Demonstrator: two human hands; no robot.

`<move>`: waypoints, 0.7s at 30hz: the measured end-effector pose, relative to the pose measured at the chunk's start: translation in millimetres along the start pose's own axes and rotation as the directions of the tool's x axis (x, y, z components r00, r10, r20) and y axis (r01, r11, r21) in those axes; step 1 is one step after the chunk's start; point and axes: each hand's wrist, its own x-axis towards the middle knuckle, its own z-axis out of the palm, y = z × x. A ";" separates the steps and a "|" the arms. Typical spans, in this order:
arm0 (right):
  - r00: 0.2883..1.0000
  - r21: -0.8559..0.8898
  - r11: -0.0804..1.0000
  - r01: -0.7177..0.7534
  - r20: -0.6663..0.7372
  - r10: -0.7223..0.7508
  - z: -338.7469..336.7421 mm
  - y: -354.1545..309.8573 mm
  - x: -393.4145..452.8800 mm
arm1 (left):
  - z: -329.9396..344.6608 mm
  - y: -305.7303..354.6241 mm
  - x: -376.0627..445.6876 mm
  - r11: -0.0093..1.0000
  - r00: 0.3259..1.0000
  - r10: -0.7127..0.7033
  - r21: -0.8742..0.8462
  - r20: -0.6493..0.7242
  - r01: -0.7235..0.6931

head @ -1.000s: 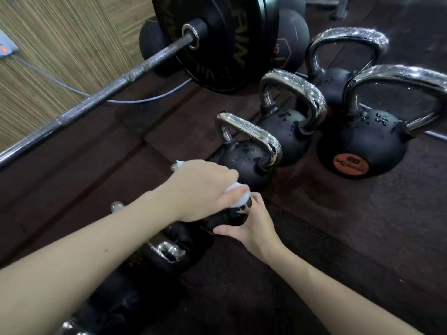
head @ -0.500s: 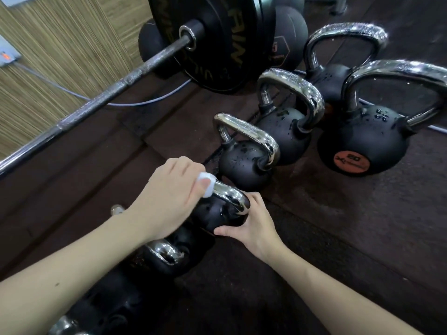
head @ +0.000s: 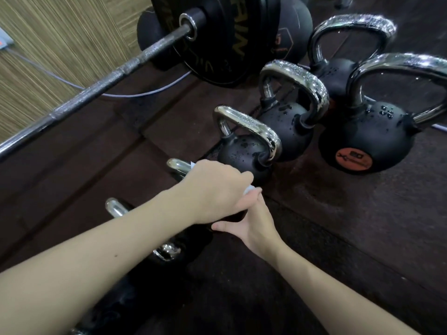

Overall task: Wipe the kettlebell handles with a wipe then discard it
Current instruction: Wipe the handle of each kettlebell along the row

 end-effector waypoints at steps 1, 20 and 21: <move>1.000 -0.008 1.000 -0.002 0.003 0.002 0.3 2.0 0.4 | -3.0 -5.5 -1.5 0.999 0.999 -0.001 -0.045 0.047 0.003; 0.999 -0.020 0.998 -0.051 0.007 0.051 -4.0 0.0 -0.8 | 10.0 -47.5 -66.3 0.983 0.999 -0.052 -0.178 0.004 0.052; 0.999 -0.029 0.998 -0.047 0.004 0.047 -4.1 -0.2 -1.2 | 9.4 -41.2 -59.7 0.991 1.000 -0.022 -0.132 -0.006 0.021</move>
